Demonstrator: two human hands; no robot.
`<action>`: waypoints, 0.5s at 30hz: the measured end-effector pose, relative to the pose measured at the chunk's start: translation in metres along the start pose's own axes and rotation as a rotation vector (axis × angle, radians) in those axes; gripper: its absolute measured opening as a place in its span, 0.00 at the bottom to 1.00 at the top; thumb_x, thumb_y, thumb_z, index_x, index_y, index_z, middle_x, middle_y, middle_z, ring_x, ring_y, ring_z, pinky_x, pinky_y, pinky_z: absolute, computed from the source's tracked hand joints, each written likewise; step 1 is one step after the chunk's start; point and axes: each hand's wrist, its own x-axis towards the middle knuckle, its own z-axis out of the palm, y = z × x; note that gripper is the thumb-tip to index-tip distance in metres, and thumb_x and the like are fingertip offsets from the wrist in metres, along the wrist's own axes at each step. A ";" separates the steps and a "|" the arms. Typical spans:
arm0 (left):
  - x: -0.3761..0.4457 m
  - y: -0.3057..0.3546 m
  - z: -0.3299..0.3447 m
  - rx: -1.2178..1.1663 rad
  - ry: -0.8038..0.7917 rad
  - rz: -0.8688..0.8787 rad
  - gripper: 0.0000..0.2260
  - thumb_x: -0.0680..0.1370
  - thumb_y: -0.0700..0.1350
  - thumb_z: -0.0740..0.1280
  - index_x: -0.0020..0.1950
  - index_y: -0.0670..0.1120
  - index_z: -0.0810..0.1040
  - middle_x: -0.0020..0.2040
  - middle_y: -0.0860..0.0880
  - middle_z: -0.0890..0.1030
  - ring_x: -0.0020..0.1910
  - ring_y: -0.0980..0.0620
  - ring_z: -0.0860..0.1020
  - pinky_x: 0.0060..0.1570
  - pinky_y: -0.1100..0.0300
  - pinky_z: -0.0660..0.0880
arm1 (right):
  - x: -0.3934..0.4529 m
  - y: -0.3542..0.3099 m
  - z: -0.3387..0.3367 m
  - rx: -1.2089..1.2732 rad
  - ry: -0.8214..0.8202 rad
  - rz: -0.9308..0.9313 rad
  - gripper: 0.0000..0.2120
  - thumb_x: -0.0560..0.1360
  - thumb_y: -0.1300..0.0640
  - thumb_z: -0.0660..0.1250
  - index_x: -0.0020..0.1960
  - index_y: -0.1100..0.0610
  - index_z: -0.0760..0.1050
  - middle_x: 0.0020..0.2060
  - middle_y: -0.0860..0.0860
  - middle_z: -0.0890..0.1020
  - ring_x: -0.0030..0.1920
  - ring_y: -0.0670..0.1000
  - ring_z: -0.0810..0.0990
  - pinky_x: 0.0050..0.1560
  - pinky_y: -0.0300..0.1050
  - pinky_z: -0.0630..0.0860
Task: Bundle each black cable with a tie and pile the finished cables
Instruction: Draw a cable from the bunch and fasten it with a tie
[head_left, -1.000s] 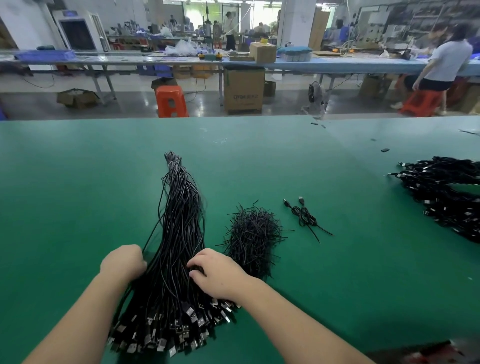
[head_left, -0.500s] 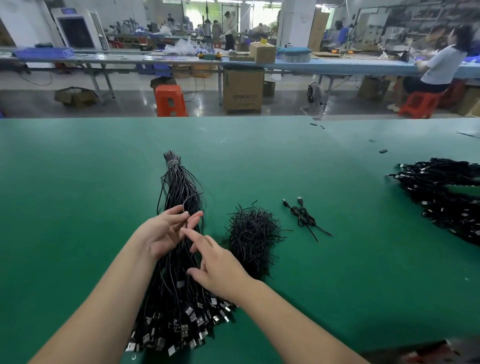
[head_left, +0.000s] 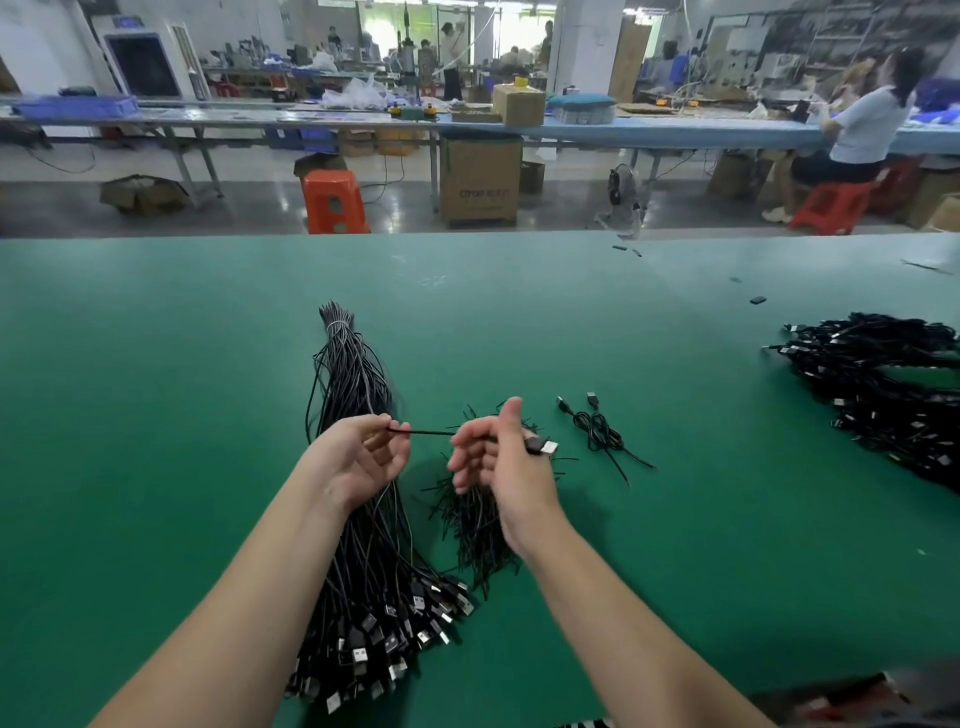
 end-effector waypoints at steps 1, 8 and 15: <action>0.002 -0.002 0.001 -0.003 0.009 -0.007 0.08 0.81 0.37 0.62 0.42 0.39 0.73 0.31 0.44 0.80 0.35 0.50 0.76 0.28 0.61 0.79 | 0.001 -0.003 -0.005 -0.001 0.008 -0.010 0.32 0.78 0.32 0.50 0.34 0.52 0.81 0.31 0.55 0.82 0.29 0.50 0.78 0.30 0.40 0.76; 0.016 -0.012 0.005 0.497 0.191 0.326 0.15 0.79 0.33 0.59 0.63 0.48 0.73 0.41 0.42 0.77 0.32 0.48 0.77 0.35 0.53 0.78 | 0.013 -0.037 -0.043 0.171 0.088 -0.060 0.27 0.75 0.32 0.57 0.31 0.51 0.76 0.26 0.51 0.75 0.25 0.49 0.70 0.25 0.40 0.68; 0.012 -0.034 -0.005 1.534 0.029 0.599 0.16 0.84 0.57 0.57 0.55 0.50 0.79 0.39 0.52 0.81 0.36 0.54 0.80 0.38 0.58 0.75 | 0.044 -0.071 -0.096 0.499 0.240 -0.090 0.13 0.85 0.54 0.56 0.55 0.60 0.76 0.38 0.53 0.85 0.38 0.49 0.84 0.39 0.42 0.81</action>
